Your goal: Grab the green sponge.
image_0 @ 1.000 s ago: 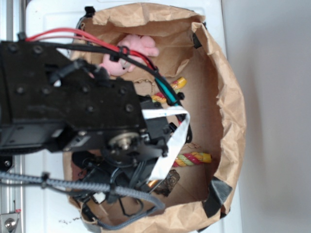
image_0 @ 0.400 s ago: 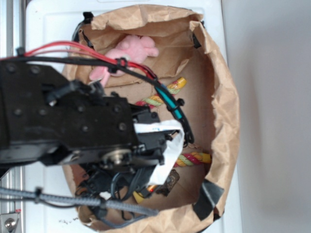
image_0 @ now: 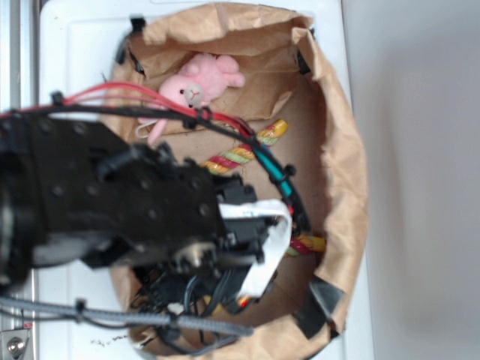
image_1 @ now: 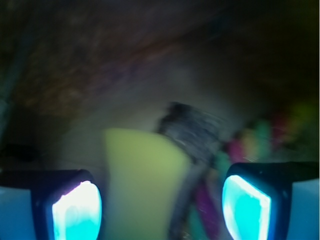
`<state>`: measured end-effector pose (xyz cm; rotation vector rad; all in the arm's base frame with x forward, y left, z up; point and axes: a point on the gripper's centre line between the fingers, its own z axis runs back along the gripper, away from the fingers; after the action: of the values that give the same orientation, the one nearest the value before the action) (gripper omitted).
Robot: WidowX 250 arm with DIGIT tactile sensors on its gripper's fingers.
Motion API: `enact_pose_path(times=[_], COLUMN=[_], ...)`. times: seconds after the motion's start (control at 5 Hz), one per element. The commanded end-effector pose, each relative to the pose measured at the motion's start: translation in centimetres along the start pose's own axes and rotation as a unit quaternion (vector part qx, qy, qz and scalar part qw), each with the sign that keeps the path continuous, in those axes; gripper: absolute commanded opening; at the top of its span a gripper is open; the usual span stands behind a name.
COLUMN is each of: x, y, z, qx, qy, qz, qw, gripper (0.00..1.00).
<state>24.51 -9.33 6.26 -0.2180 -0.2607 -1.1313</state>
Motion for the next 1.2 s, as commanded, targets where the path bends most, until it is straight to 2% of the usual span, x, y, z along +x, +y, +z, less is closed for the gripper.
enact_pose_path(times=[0.0,0.2,0.4,0.6,1.0], x=[2.4,2.7,2.8,2.6,2.6], y=[-2.3,-2.7,-2.7,-2.2,-1.7], z=[-0.7,-1.2,-2.2,-3.0,-4.0], qx=[-0.037,-0.065,-0.071,-0.050,-0.051], qy=[-0.005,-0.001,-0.001,-0.009,-0.008], qz=[-0.033,-0.024,-0.007,0.018,0.022], qw=[0.999,0.998,0.997,0.999,0.998], gripper=[1.00,1.00,1.00,1.00,1.00])
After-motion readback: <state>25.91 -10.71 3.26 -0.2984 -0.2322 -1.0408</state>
